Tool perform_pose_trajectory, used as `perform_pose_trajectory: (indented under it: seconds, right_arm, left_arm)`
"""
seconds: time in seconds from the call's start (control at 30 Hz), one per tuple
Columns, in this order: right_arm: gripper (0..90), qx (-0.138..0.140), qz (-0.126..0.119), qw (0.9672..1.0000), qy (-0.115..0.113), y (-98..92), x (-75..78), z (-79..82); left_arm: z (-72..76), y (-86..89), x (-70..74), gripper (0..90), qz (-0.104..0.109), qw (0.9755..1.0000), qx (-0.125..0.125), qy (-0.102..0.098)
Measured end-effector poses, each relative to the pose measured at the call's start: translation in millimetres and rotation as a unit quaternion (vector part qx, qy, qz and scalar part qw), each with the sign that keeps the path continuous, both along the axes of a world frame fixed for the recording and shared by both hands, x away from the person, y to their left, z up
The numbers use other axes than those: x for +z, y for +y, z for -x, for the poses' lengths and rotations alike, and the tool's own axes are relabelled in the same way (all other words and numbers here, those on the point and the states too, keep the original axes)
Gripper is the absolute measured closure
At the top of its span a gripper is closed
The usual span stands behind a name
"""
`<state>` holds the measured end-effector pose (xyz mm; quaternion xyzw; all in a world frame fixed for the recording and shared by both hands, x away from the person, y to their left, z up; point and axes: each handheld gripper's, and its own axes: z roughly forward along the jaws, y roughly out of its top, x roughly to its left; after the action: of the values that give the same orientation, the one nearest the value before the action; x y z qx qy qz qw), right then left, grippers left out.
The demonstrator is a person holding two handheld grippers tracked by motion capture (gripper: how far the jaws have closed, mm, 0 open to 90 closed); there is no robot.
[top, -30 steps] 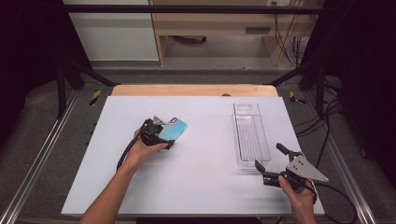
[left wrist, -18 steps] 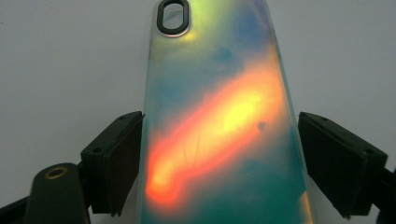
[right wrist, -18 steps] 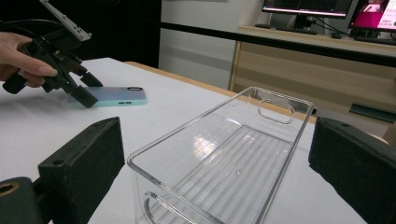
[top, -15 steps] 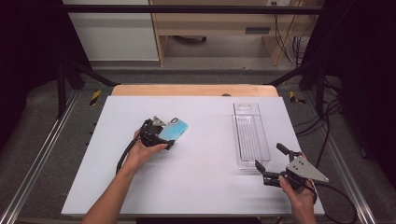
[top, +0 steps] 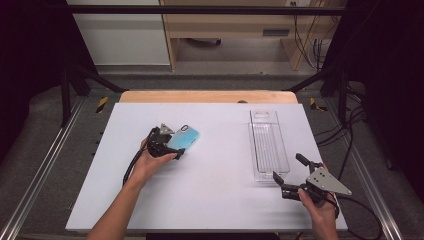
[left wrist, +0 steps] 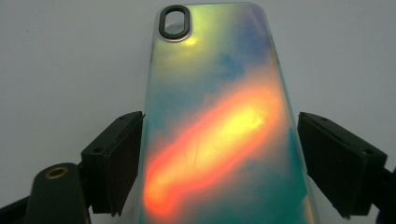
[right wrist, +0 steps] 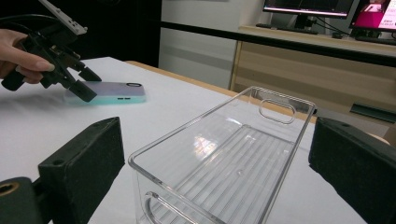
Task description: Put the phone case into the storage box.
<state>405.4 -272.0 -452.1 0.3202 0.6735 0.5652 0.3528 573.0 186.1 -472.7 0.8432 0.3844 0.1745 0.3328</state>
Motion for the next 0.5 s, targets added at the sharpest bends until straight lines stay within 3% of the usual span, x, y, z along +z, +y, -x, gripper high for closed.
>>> perform_pose_trajectory:
  seconds: [0.5]
  right_arm:
    - [3.7, 0.000, 0.001, 1.0000, 0.000, 0.0, 0.0, -0.1]
  left_arm:
    - [4.8, -2.8, 7.3, 16.4, 0.005, 0.9999, -0.012, -0.011]
